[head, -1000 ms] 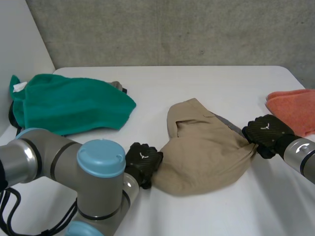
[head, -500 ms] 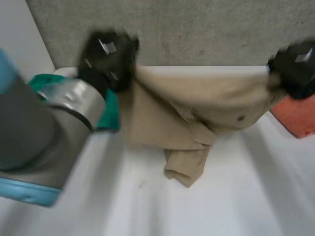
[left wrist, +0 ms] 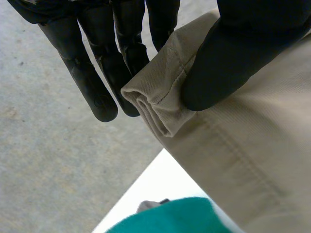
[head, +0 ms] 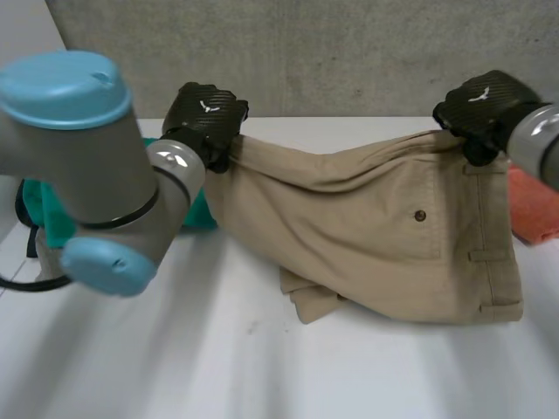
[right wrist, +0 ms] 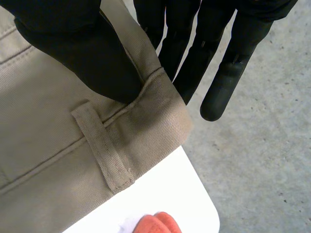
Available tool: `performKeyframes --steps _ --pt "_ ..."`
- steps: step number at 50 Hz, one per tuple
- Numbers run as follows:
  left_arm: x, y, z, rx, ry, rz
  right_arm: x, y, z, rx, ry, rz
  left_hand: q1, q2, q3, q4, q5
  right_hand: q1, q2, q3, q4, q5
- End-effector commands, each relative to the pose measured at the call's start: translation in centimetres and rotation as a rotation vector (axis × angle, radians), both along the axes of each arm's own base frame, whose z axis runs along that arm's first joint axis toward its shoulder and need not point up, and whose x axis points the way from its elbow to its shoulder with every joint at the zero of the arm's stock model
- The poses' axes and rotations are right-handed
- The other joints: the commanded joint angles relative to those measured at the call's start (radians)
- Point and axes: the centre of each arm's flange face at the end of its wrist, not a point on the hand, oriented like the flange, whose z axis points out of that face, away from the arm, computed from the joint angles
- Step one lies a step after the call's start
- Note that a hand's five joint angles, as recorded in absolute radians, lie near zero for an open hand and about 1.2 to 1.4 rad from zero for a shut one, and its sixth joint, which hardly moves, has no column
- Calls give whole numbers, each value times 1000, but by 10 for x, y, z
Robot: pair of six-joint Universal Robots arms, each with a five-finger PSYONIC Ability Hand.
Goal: Fold the laundry.
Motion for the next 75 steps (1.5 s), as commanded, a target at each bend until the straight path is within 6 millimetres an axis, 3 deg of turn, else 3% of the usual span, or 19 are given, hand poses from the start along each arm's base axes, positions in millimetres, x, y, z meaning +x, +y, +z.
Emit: performKeyframes --steps 1,4,5,9,12,16,23,27,31,32,36,40,43,46,54,63,67,70,75 --pt "-19 -57 42 -342 174 -17 17 -50 16 -308 -91 -65 281 203 209 199 221 314 224 212 200 212" --pt "-21 -67 76 -536 269 -41 23 -62 50 -530 -185 -86 281 203 209 199 221 314 224 212 200 212" --pt "-18 -71 98 -656 326 -43 25 -66 72 -679 -254 -97 281 203 209 199 221 314 224 212 200 212" --pt "-12 -70 137 -847 417 -45 31 -64 111 -946 -376 -90 281 203 209 199 221 314 224 212 200 212" --pt "-9 -69 143 -855 425 -41 36 -59 113 -968 -391 -74 281 203 209 199 221 314 224 212 200 212" --pt "-9 -72 125 -778 391 -44 43 -56 102 -923 -383 -60 281 203 209 199 221 314 224 212 200 212" --pt "2 -65 76 -595 323 -56 54 -39 54 -714 -318 -33 281 203 209 199 221 314 224 212 200 212" --pt "4 -56 25 -452 251 -90 54 -37 11 -557 -251 -23 281 203 209 199 221 314 224 212 200 212" --pt "7 -42 -30 -279 166 -109 59 -42 -61 -366 -161 -11 281 203 209 199 221 314 224 212 200 212" --pt "9 -36 -53 -205 127 -112 58 -42 -86 -294 -128 -15 281 203 209 199 221 314 224 212 200 212" --pt "11 -19 -104 -29 36 -123 54 -35 -127 -139 -64 -20 281 203 209 199 221 314 224 212 200 212" --pt "13 0 -123 89 -42 -134 45 -23 -142 -33 -22 -31 281 203 209 199 221 314 224 212 200 212" --pt "20 10 -124 150 -82 -120 41 -14 -147 15 2 -29 281 203 209 199 221 314 224 212 200 212" --pt "34 23 -107 194 -124 -72 35 2 -145 66 34 -24 281 203 209 199 221 314 224 212 200 212" --pt "67 75 -76 295 -208 -2 15 55 -113 141 157 6 281 203 209 199 221 314 224 212 200 212" --pt "94 190 -84 604 -514 -181 -21 136 -102 324 427 71 281 203 209 199 221 314 224 212 200 212" --pt "101 223 -84 686 -620 -256 -30 163 -104 396 468 105 281 203 209 199 221 314 224 212 200 212" --pt "96 221 -80 664 -609 -266 -31 168 -105 409 472 111 281 203 209 199 221 314 224 212 200 212" --pt "68 167 -71 509 -458 -198 -24 153 -98 331 416 109 281 203 209 199 221 314 224 212 200 212"
